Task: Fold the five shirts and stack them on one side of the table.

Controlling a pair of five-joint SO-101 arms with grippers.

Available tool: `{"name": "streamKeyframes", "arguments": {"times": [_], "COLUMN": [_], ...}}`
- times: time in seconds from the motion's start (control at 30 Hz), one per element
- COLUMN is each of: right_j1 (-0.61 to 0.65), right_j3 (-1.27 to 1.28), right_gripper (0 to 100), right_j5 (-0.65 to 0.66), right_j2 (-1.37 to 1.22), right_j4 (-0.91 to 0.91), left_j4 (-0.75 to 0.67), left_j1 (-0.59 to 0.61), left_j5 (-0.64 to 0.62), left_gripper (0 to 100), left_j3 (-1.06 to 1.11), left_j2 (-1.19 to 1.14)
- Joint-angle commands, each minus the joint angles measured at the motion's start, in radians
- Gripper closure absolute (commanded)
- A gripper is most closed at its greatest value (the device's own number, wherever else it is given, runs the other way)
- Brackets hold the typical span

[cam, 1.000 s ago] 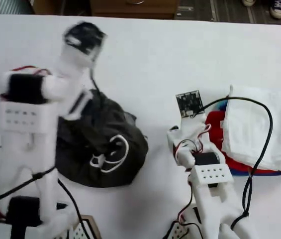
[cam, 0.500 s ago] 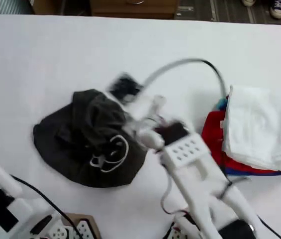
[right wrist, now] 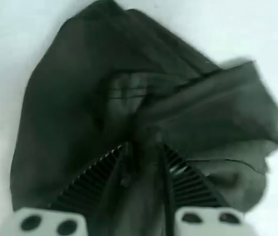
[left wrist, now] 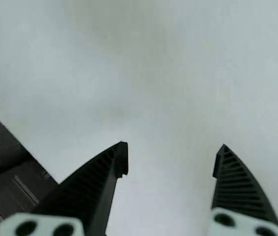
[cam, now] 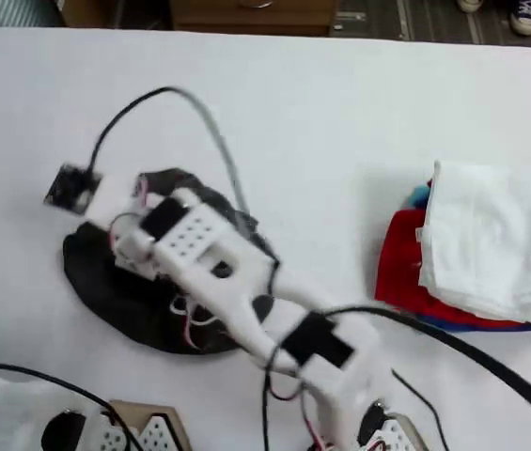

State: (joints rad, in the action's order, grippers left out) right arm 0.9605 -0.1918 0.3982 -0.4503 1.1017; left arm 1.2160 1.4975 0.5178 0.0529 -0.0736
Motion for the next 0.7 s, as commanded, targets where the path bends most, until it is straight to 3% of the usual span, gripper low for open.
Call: {"name": "streamKeyframes", "arguments": {"times": [0.0, 0.17, 0.27, 0.33, 0.5, 0.67], "right_j1": [0.010, -0.041, -0.153, -0.243, -0.427, -0.519], "right_j3": [-0.083, -0.169, -0.209, -0.241, -0.354, -0.523], "right_gripper": [90.0, 90.2, 91.8, 98.6, 97.8, 97.8], "right_j5": [-0.003, 0.029, 0.098, 0.109, 0.110, 0.112], "right_j2": [-0.087, -0.209, -0.254, -0.269, -0.271, -0.271], "right_j4": [0.012, 0.019, 0.041, 0.067, 0.182, 0.360], "left_j4": [-0.028, -0.026, -0.023, -0.020, -0.018, -0.017], "left_j1": [0.051, 0.057, 0.055, 0.052, 0.032, -0.046], "left_j5": [0.031, 0.049, 0.049, 0.049, 0.048, 0.044], "left_gripper": [70, 70, 70, 70, 70, 70], "left_j3": [-0.012, -0.010, -0.010, -0.010, -0.001, 0.008], "left_j2": [-0.006, -0.012, -0.008, -0.008, -0.014, -0.015]}}
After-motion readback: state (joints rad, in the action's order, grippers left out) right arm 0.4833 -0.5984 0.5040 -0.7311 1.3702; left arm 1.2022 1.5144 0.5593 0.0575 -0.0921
